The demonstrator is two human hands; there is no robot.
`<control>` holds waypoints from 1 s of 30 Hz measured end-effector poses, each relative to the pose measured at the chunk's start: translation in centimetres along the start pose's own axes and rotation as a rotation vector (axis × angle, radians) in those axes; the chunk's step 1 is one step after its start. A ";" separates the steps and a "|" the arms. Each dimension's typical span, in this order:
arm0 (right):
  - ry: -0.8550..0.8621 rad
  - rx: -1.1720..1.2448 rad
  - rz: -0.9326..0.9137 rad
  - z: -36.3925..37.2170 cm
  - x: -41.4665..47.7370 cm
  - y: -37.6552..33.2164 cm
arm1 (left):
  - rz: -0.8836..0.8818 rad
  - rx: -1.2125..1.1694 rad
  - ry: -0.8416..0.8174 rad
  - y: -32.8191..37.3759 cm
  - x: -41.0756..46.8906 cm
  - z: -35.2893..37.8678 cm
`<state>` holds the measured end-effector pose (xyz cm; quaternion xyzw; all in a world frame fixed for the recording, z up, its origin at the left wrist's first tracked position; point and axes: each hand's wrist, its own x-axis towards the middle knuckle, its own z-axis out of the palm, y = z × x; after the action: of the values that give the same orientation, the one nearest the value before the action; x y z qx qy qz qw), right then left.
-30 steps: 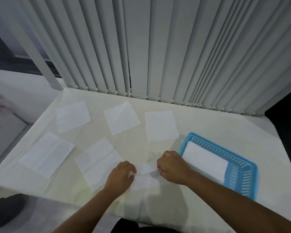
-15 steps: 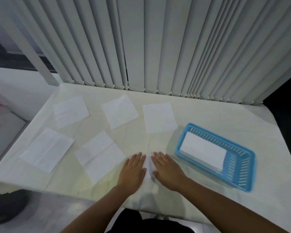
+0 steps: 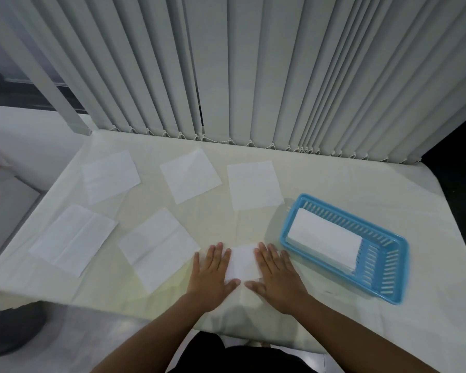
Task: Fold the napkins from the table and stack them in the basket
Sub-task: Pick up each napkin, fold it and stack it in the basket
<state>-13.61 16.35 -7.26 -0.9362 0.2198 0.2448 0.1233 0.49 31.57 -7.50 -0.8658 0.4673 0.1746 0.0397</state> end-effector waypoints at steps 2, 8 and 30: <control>0.022 -0.015 -0.014 -0.3 -0.4 0.4 | -0.006 -0.042 -0.004 0.5 0.4 -1.8; 0.128 -0.019 0.014 -1.8 -2.1 1.4 | -0.046 -0.162 0.018 0.6 4.0 -5.4; 0.315 1.425 0.440 -8.7 -4.2 -2.3 | -0.397 -1.634 0.145 4.9 5.0 -11.8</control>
<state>-12.36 16.89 2.55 -0.5889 0.5212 -0.0736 0.6133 2.06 22.10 2.31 -0.6976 0.0345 0.3915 -0.5991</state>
